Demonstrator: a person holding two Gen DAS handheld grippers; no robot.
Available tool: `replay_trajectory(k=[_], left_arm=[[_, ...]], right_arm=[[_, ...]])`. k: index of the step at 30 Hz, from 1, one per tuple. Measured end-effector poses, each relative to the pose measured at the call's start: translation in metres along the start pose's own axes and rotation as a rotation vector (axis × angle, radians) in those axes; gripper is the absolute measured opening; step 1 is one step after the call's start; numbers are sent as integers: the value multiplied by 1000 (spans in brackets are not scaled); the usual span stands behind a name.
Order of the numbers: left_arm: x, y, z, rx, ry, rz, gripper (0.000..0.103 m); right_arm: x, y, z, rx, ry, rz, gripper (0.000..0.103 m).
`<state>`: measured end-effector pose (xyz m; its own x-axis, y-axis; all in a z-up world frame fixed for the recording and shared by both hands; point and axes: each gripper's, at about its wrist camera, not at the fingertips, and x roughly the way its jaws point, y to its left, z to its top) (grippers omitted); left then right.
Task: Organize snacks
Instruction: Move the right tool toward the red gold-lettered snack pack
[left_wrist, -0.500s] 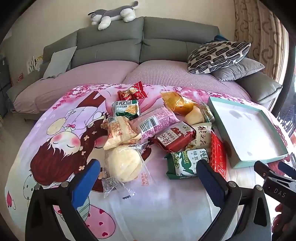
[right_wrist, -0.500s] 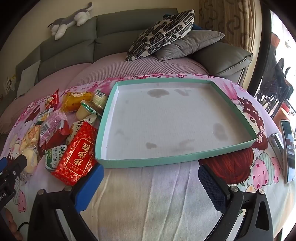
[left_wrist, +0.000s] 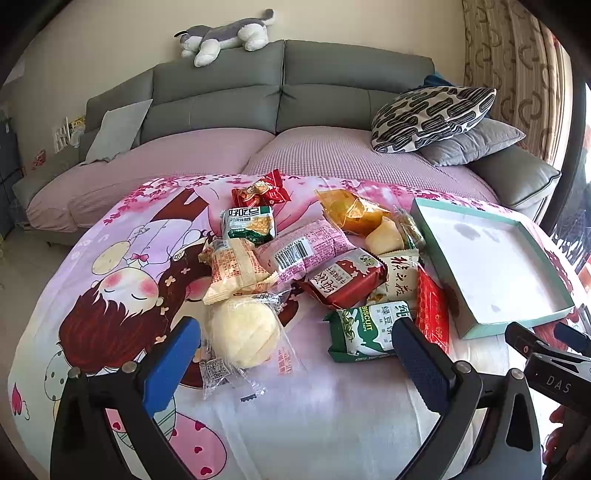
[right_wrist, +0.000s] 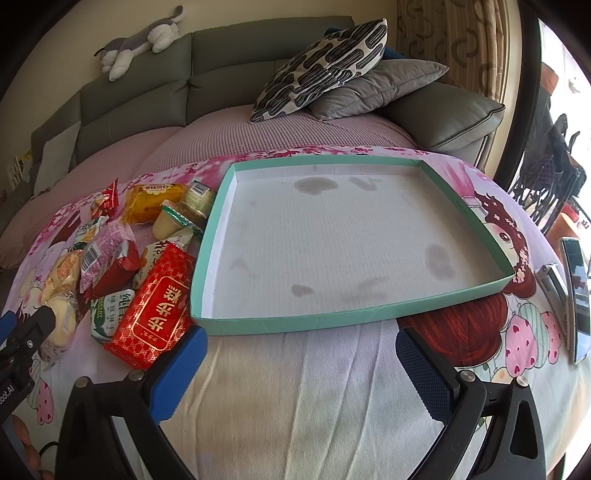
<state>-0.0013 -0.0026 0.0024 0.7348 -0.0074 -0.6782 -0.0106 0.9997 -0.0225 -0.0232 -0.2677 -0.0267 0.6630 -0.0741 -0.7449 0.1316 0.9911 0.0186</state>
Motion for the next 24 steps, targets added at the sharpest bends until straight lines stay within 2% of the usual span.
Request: replay_trajectory(k=[4, 20, 24], left_arm=[[-1, 1, 1, -4, 1, -10, 103], [-5, 2, 3, 16, -43, 26, 103], [-4, 3, 4, 0, -20, 24, 103]], right_arm=[[0, 0, 0, 0, 0, 1, 103], [0, 3, 0, -8, -1, 14, 103], [0, 6, 1, -6, -5, 25, 103]])
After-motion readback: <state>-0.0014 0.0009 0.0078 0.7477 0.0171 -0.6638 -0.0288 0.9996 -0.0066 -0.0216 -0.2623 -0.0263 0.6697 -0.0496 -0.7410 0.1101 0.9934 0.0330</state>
